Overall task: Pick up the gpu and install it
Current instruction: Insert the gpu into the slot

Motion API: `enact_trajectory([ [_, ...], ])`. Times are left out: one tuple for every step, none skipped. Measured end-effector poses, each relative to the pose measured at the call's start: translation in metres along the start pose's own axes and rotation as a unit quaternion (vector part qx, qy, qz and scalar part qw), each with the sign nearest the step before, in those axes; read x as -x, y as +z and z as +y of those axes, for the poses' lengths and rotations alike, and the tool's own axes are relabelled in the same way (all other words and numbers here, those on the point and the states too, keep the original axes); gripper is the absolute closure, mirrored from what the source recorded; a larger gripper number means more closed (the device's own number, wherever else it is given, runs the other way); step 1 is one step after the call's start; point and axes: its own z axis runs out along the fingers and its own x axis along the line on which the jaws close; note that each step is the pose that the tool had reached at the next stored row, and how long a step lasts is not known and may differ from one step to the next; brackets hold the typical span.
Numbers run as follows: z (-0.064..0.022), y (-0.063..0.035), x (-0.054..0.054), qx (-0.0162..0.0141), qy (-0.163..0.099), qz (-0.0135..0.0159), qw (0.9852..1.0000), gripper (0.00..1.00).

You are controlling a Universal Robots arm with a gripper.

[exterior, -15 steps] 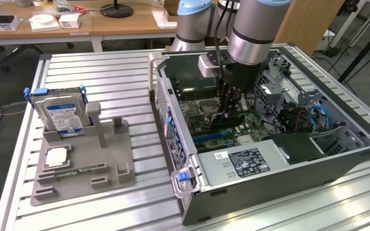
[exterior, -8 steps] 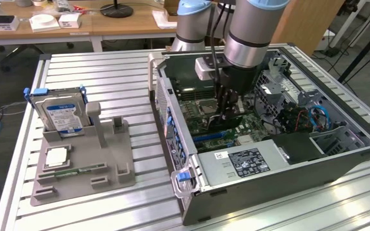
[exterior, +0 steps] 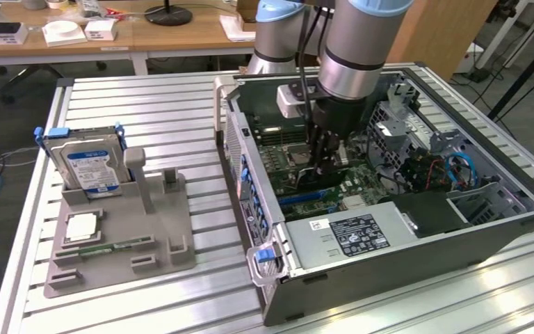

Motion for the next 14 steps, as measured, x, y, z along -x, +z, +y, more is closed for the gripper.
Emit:
enact_trajectory([
  [0.0008,0.0002,0.0,0.0001,0.0,0.0,1.0,0.74],
  [0.0016,0.0006,-0.0001,-0.0002,0.0,0.0,1.0,0.74],
  [0.0023,0.0009,-0.0001,-0.0004,0.0,0.0,1.0,0.74],
  [0.0024,0.0012,-0.0001,-0.0005,0.0,0.0,1.0,0.74],
  [0.0024,0.0015,-0.0001,-0.0005,0.0,0.0,1.0,0.74],
  [0.0024,0.0019,-0.0001,-0.0005,0.0,-0.0001,1.0,0.74],
  [0.0025,0.0021,-0.0001,-0.0005,0.0,0.0,1.0,0.74],
  [0.0025,0.0023,-0.0001,-0.0005,0.0,0.0,1.0,0.74],
  [0.0025,0.0024,-0.0001,-0.0005,0.0,0.0001,1.0,0.74],
  [0.0025,0.0024,-0.0001,-0.0005,0.0,0.0001,1.0,0.74],
  [0.0025,0.0024,-0.0001,-0.0005,0.0,0.0,1.0,0.74],
  [0.0025,0.0024,-0.0001,-0.0005,0.0,0.0,1.0,0.74],
  [0.0025,0.0026,-0.0001,-0.0005,0.0,0.0,1.0,0.74],
  [0.0025,0.0032,-0.0001,-0.0006,0.0,-0.0003,1.0,0.74],
])
